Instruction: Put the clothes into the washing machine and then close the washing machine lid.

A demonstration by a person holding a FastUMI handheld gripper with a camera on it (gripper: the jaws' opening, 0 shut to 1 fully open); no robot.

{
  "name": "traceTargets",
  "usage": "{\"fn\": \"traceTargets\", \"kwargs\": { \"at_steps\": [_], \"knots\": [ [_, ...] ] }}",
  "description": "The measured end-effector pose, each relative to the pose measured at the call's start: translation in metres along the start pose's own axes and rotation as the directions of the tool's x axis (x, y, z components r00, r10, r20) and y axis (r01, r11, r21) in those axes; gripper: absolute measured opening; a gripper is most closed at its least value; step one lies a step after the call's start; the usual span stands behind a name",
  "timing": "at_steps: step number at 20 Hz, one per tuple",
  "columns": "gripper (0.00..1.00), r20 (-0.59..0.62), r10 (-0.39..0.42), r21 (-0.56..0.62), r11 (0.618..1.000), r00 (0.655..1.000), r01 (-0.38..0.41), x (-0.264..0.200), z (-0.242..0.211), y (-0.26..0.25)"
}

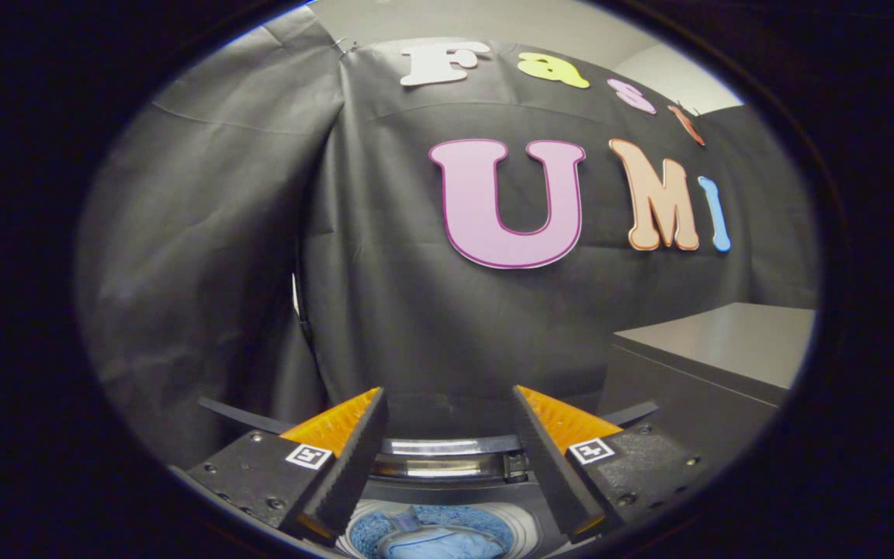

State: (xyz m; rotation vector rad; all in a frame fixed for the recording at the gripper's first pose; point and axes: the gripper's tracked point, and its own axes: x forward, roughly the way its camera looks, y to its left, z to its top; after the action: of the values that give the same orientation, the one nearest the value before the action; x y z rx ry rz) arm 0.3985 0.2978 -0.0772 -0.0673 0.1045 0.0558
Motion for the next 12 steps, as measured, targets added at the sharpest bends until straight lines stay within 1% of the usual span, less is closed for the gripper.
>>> {"fn": "traceTargets", "kwargs": {
  "at_steps": [3, 4, 6, 8, 12],
  "knots": [
    [0.96, -0.015, -0.003, -0.001, 1.000, 1.000, 0.003, -0.014, -0.016, 0.002],
    [0.96, -0.043, -0.012, -0.008, 1.000, 0.999, 0.011, -0.019, -0.029, 0.000],
    [0.96, -0.167, -0.032, -0.037, 0.999, 0.986, 0.026, -0.036, -0.073, -0.003],
    [0.96, -0.207, -0.026, -0.020, 1.000, 0.978, 0.022, -0.053, -0.103, 0.000],
    [0.96, -0.233, -0.021, -0.012, 1.000, 0.972, 0.019, -0.077, -0.116, 0.003]
  ]
}}
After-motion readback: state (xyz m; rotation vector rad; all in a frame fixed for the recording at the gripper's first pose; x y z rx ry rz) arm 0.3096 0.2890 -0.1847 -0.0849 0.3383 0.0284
